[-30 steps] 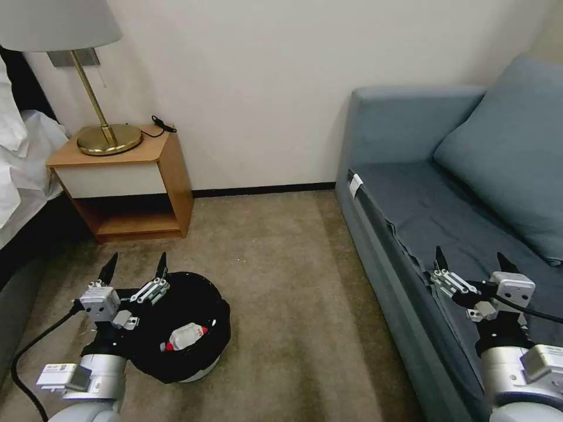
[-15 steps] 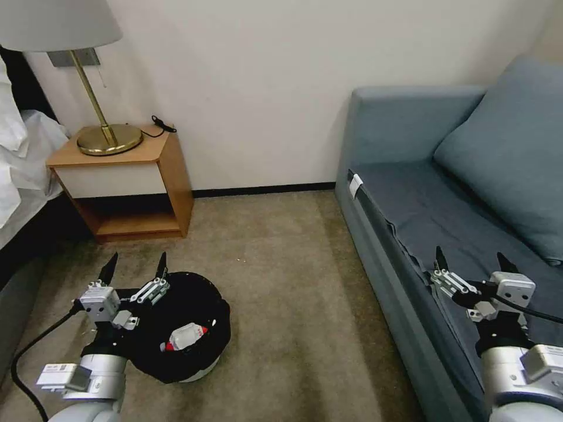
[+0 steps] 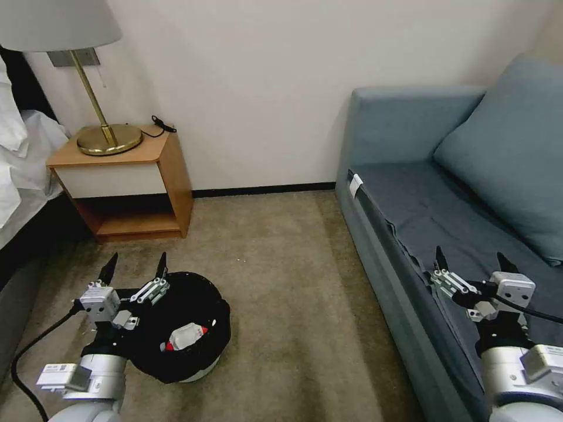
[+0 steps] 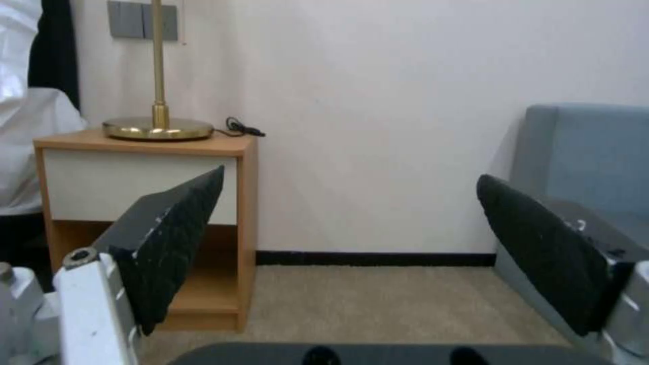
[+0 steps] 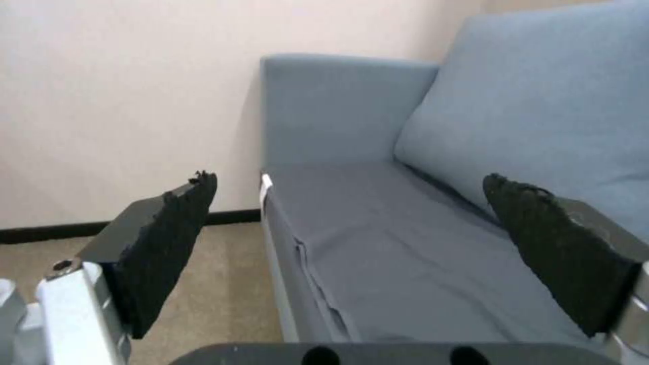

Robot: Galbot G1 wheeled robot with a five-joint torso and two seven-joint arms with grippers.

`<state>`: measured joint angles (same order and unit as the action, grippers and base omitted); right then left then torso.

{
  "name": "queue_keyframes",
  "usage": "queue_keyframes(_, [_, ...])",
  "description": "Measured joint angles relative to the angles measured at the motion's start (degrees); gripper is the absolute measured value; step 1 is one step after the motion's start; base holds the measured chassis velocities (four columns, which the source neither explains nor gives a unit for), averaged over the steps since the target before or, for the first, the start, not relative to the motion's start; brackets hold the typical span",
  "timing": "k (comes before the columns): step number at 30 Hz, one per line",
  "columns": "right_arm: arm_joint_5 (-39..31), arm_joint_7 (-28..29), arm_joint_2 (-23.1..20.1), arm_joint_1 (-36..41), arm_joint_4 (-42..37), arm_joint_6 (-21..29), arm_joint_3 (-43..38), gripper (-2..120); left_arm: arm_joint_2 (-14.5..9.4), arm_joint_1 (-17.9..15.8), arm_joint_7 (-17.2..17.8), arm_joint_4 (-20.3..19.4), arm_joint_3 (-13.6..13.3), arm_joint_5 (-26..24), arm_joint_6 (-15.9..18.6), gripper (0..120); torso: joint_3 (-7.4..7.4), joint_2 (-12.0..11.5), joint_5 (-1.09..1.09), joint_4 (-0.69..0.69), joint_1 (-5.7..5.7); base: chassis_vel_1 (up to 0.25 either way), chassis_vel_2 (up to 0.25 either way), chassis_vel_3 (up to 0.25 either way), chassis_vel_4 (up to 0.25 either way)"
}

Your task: Pick up the trash bin, then pick up the garbage on the floor and place it into the trash bin.

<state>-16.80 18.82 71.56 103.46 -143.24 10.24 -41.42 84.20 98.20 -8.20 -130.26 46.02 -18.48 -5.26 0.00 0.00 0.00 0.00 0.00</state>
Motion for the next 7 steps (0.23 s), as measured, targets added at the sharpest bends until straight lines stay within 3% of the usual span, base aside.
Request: queue_keyframes(7, [0.00, 0.00, 0.00, 0.00, 0.00, 0.00, 0.00, 100, 0.00, 0.00, 0.00, 0.00, 0.00, 0.00, 0.00, 100, 0.00, 0.00, 0.00, 0.00, 0.00, 0.000, 0.000, 0.000, 0.000])
